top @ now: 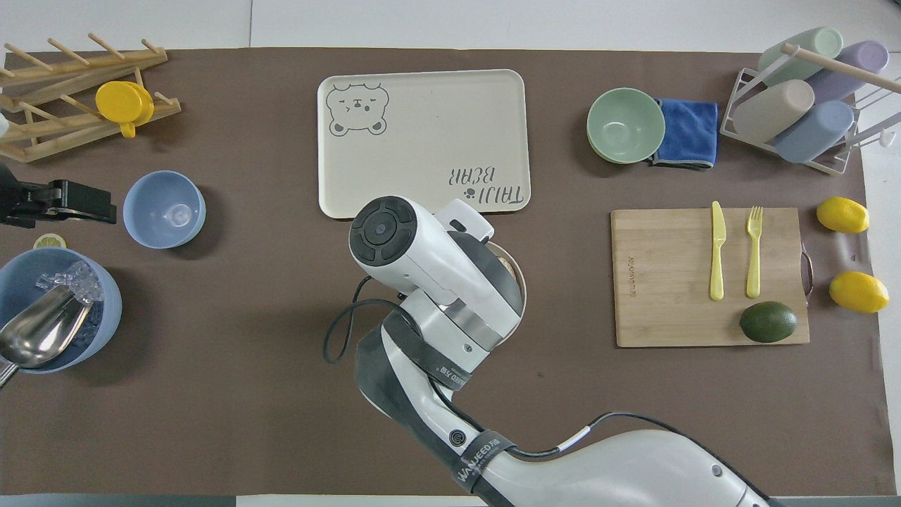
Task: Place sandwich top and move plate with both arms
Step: 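Carry the bread slice over the plate and lower it onto the egg, then withdraw the right gripper while the left gripper reaches toward the plate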
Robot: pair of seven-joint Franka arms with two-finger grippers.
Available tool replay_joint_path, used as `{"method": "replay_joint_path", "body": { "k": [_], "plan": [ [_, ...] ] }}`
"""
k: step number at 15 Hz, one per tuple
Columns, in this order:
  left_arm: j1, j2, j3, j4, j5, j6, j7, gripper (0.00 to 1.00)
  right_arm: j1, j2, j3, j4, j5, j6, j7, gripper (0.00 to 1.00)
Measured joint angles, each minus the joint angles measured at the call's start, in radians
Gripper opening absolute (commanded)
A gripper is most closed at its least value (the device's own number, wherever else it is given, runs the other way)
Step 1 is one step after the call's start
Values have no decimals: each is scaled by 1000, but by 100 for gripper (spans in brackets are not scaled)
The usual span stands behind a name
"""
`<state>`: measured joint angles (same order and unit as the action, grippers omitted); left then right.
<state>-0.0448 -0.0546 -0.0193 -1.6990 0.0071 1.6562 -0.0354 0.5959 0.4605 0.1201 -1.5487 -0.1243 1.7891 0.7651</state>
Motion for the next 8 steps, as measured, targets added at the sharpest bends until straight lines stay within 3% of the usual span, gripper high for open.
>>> {"method": "replay_joint_path", "body": {
  "k": [2, 4, 5, 8],
  "plan": [
    [0, -8, 0, -20, 0, 1, 0, 100, -8, 0, 0, -3, 19, 18, 0, 69],
    [0, -18, 0, -42, 0, 5, 0, 100, -10, 0, 0, -6, 38, 34, 5, 92],
    [0, -24, 0, -55, 0, 9, 0, 100, -10, 0, 0, -6, 40, 39, 10, 100],
    [0, -43, 0, -92, -3, 29, 0, 100, -9, 0, 1, -7, 42, 40, 16, 100]
  ]
}}
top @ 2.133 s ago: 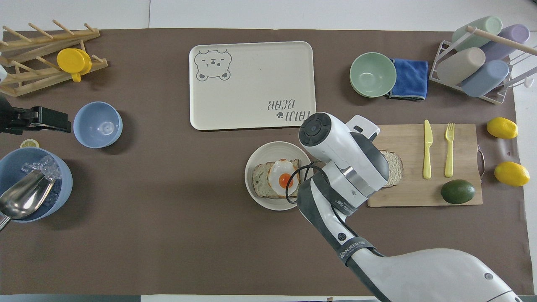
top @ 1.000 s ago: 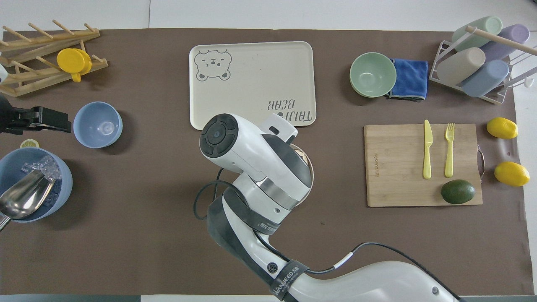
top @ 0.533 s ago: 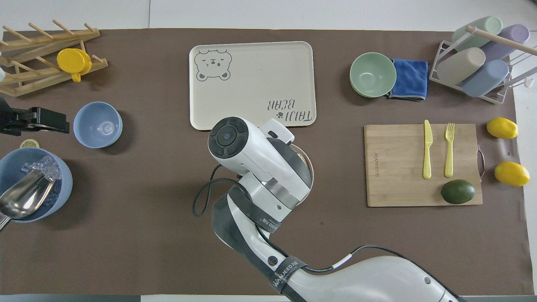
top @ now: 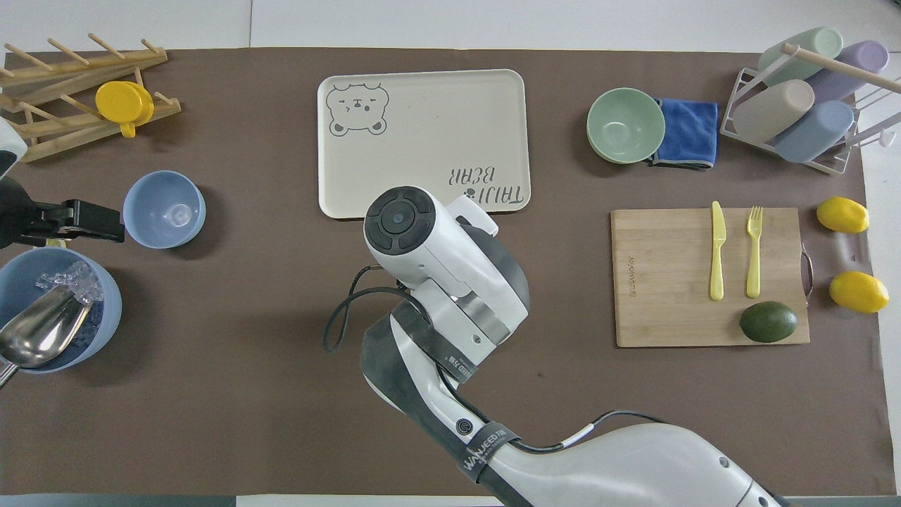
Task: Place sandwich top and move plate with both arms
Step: 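Withdraw the right gripper while the left gripper reaches toward the plate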
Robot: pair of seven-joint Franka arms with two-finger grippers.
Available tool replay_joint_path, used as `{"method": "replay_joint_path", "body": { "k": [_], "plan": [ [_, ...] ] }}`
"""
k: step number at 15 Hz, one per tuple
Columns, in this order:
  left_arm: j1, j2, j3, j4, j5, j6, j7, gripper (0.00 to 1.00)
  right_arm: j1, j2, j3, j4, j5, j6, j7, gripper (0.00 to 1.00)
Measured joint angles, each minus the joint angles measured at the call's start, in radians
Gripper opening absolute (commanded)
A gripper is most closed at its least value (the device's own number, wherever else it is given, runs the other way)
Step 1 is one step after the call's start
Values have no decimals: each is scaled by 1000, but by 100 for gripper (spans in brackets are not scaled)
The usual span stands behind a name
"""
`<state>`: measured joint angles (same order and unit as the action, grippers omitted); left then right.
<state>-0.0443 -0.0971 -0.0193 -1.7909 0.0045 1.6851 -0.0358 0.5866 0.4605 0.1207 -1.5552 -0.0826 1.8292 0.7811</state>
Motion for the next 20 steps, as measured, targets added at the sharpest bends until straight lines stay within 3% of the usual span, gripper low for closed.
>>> {"method": "replay_joint_path", "body": {
  "k": [6, 10, 14, 20],
  "plan": [
    [2, -28, 1, -62, -23, 44, -1, 100, -38, -33, -2, 10, 0, 4, 12, 100],
    [-2, -32, -3, -107, -63, 75, -1, 100, -196, -116, -4, 12, 34, -18, -115, 100],
    [-20, -32, -13, -169, -150, 132, -6, 100, -372, -207, -6, 12, 58, -146, -271, 100],
    [-176, -33, -21, -303, -203, 320, -128, 100, -563, -333, -13, 11, 62, -305, -499, 100]
  ]
}}
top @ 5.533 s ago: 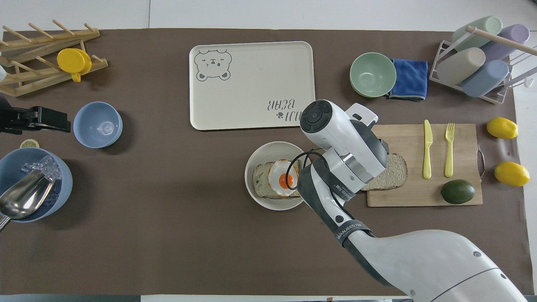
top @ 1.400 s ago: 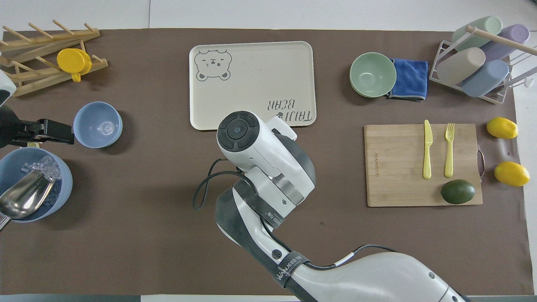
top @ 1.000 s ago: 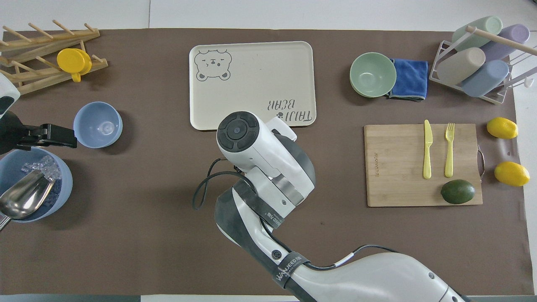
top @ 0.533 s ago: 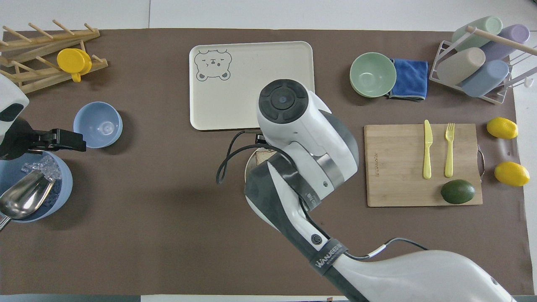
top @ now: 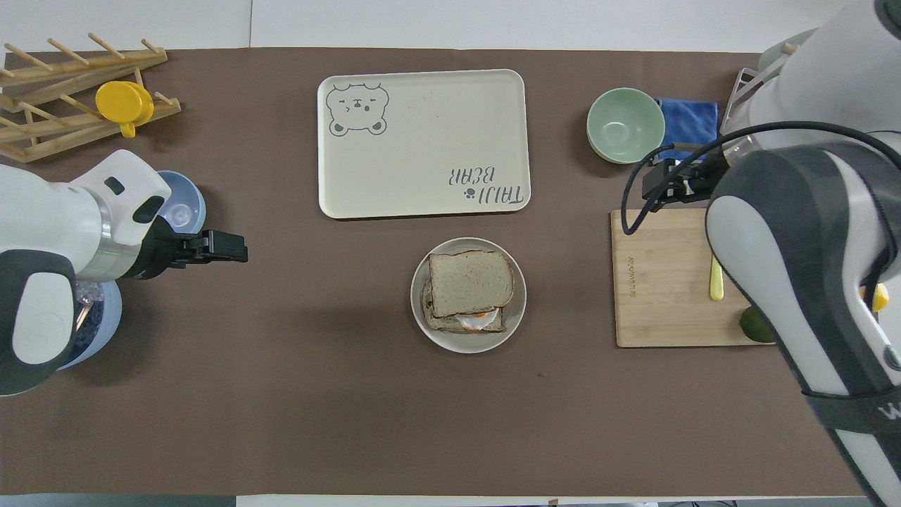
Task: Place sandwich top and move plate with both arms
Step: 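Withdraw the right gripper while the left gripper reaches toward the plate, then grasp the white plate rim with the left gripper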
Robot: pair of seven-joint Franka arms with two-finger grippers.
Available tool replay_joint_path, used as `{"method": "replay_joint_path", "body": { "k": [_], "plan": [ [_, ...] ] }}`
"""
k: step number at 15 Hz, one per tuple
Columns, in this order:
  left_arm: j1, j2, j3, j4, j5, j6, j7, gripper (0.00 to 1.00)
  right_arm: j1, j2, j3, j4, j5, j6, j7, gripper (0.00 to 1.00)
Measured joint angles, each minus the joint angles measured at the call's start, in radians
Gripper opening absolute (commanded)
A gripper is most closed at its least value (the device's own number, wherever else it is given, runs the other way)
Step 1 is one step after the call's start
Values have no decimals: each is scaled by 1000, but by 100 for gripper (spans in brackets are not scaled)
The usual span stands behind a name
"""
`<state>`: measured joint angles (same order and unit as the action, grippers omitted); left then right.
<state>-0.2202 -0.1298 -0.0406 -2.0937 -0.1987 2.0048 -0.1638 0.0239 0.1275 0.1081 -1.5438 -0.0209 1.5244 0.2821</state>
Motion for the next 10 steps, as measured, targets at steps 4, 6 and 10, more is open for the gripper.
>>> {"method": "replay_joint_path", "body": {
  "k": [4, 6, 10],
  "plan": [
    [-127, 17, -3, -82, -36, 160, -92, 100, -3, -66, -79, -2, 0, -77, -138, 100],
    [-193, 50, -3, -105, -43, 240, -145, 100, 8, -77, -126, -3, 1, -84, -199, 100],
    [-293, 147, -4, -120, -45, 342, -188, 100, 53, -92, -204, -4, 2, -117, -233, 100]
  ]
}}
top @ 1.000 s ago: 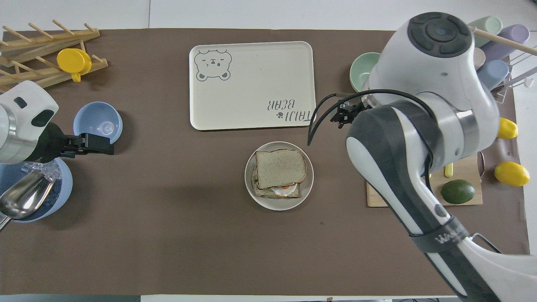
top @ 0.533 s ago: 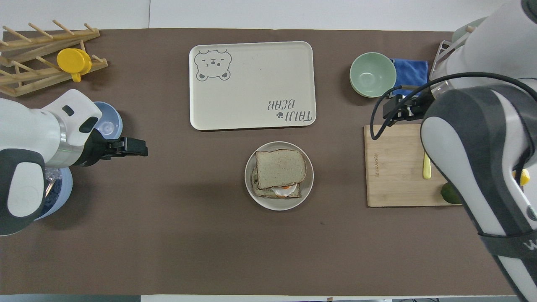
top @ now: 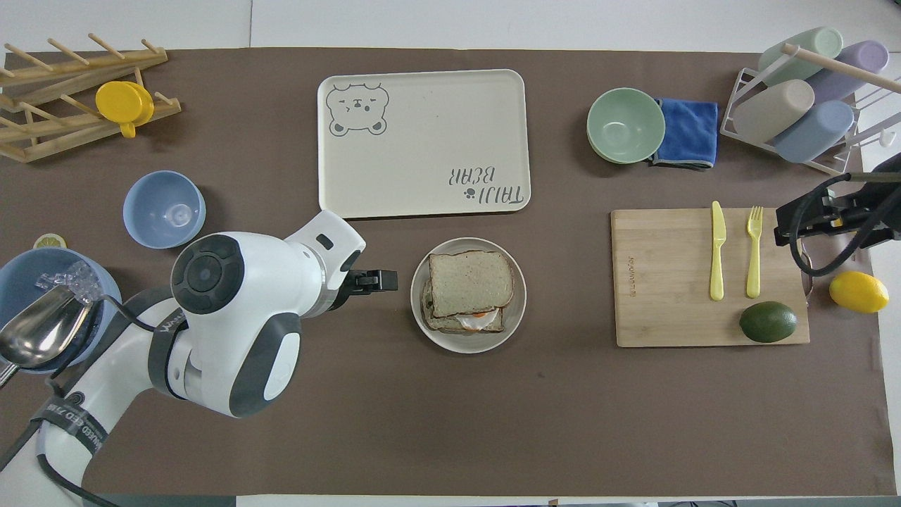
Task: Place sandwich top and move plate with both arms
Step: 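Grasp the white plate rim with the left gripper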
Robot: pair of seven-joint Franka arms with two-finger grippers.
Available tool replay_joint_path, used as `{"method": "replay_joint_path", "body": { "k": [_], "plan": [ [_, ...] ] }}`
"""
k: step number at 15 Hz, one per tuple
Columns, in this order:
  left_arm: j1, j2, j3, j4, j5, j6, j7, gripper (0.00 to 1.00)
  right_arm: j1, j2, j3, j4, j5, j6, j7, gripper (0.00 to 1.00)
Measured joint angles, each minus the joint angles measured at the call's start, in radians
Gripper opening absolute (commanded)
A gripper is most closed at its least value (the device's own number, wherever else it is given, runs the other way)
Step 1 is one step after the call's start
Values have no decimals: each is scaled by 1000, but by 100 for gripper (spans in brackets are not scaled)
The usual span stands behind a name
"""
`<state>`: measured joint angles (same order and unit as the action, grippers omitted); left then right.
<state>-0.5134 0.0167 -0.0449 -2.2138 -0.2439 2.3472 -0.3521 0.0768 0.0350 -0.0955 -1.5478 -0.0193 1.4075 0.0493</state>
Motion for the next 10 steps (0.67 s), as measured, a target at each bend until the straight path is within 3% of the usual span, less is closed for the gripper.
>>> {"method": "replay_joint_path", "body": {
  "k": [7, 10],
  "plan": [
    [-63, 119, 0, -3, -5, 134, 2, 100, -35, -17, -19, -32, 4, -8, -68, 100],
    [-73, 145, 0, -3, -13, 174, 2, 89, -73, -21, -42, -31, 32, 24, -101, 100]
  ]
}}
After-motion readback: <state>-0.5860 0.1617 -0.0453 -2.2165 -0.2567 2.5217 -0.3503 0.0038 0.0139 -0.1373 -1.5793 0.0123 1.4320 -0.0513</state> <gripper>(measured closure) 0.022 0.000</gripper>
